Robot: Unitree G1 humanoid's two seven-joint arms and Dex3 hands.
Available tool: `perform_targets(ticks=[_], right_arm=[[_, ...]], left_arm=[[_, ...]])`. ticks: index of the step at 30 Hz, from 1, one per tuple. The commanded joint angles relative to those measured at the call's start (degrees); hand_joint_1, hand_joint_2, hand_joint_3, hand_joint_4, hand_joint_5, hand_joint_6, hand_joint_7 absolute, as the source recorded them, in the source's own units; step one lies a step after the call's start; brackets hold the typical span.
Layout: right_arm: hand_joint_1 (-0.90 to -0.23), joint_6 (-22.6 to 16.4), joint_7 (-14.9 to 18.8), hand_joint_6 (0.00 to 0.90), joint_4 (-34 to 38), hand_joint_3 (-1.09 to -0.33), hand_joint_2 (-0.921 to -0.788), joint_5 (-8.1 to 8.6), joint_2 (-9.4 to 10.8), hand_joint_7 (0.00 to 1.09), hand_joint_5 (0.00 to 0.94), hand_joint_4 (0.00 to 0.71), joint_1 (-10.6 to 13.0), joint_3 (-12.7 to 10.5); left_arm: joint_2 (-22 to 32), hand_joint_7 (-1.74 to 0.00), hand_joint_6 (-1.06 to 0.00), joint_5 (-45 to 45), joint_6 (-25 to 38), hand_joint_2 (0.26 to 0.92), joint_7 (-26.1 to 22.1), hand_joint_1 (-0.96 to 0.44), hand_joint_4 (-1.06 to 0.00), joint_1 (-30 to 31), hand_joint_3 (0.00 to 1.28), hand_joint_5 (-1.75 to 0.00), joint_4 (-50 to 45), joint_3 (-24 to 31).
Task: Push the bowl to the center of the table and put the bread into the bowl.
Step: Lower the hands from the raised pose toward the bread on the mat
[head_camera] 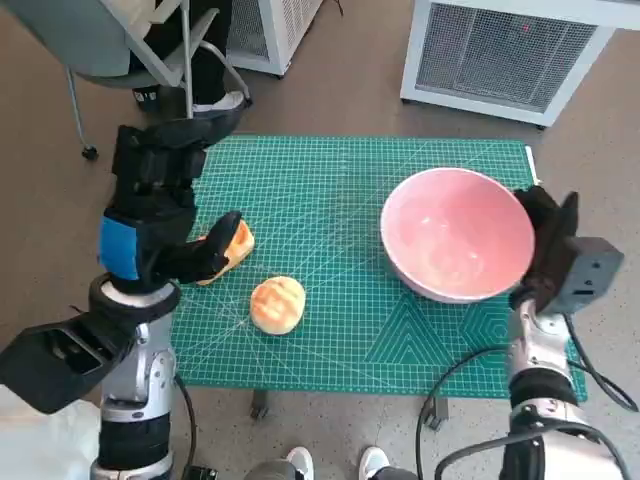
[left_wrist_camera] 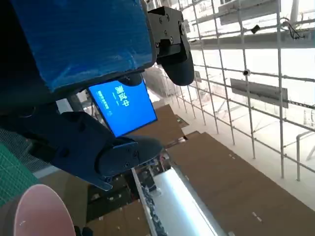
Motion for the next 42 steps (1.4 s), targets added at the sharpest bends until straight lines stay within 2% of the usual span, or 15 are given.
perform_targets(ticks=[1,11,18,21,26,29,30,32,37,42], right_arm=[[-0.293,0.7,1.5,0.227,0.6,-0.523,-0.921,0.07,1.8,0.51,0.004,0.424,-0.6,0.3],[-0.282,1.1,2.3,0.228,0.9,-0.519,-0.921,0.33,4.5,0.54,0.003,0.426,-2.4,0.2],[-0.281,1.9,2.0,0.213,1.1,-0.498,-0.921,-0.11,6.0,0.55,0.005,0.433,-3.8,0.7],[-0.276,2.2,1.8,0.209,1.2,-0.499,-0.921,-0.39,6.2,0.56,0.006,0.436,-4.2,1.0],[-0.261,2.2,0.8,0.205,0.9,-0.516,-0.921,-1.40,5.2,0.56,0.004,0.433,-5.2,2.0],[-0.263,1.5,0.3,0.203,0.6,-0.518,-0.921,-1.75,4.7,0.56,0.002,0.431,-5.4,2.6],[-0.265,0.7,-0.3,0.203,0.1,-0.517,-0.921,-2.18,4.4,0.56,0.002,0.430,-5.7,3.0],[-0.287,-1.8,-1.5,0.195,-1.1,-0.518,-0.921,-3.37,3.8,0.56,0.001,0.423,-5.9,4.1],[-0.288,-9.1,-1.2,0.161,-5.2,-0.538,-0.921,-5.03,3.0,0.59,0.001,0.401,-5.7,6.1],[-0.287,-17.0,0.8,0.118,-11.9,-0.543,-0.921,-5.31,3.1,0.66,0.000,0.387,-3.8,7.7]], left_arm=[[0.5,-1.12,-0.03,0.5,0.7,0.747,0.6,-0.27,0.00,1.0,0.58,-0.90,-1.6,0.2],[1.2,-1.07,-0.06,1.4,1.3,0.787,1.5,-0.28,-0.03,1.9,0.49,-0.86,-1.9,1.0],[3.7,-0.99,-0.10,7.4,3.5,0.808,4.8,-0.27,-0.09,2.2,0.43,-0.77,-1.3,2.1],[5.3,-0.91,-0.14,11.4,6.5,0.823,6.8,-0.28,-0.16,2.6,0.38,-0.62,-2.0,2.3],[9.8,-0.66,-0.26,22.0,14.4,0.902,10.0,-0.31,-0.34,2.9,0.18,-0.25,-4.0,1.6],[11.0,-0.55,-0.31,25.4,17.3,0.915,10.6,-0.31,-0.38,2.9,0.14,-0.15,-4.8,0.8],[11.9,-0.53,-0.32,27.3,18.9,0.916,10.6,-0.31,-0.38,2.7,0.13,-0.14,-4.6,0.3],[13.5,-0.39,-0.38,30.3,22.1,0.919,10.0,-0.32,-0.38,2.2,0.11,-0.07,-4.3,-0.9],[16.7,-0.16,-0.44,33.1,29.3,0.921,6.0,-0.33,-0.36,-0.1,0.08,-0.01,-2.9,-3.7],[18.9,-0.08,-0.45,36.9,35.1,0.921,3.4,-0.33,-0.33,-2.9,0.06,0.00,-0.8,-7.6]])
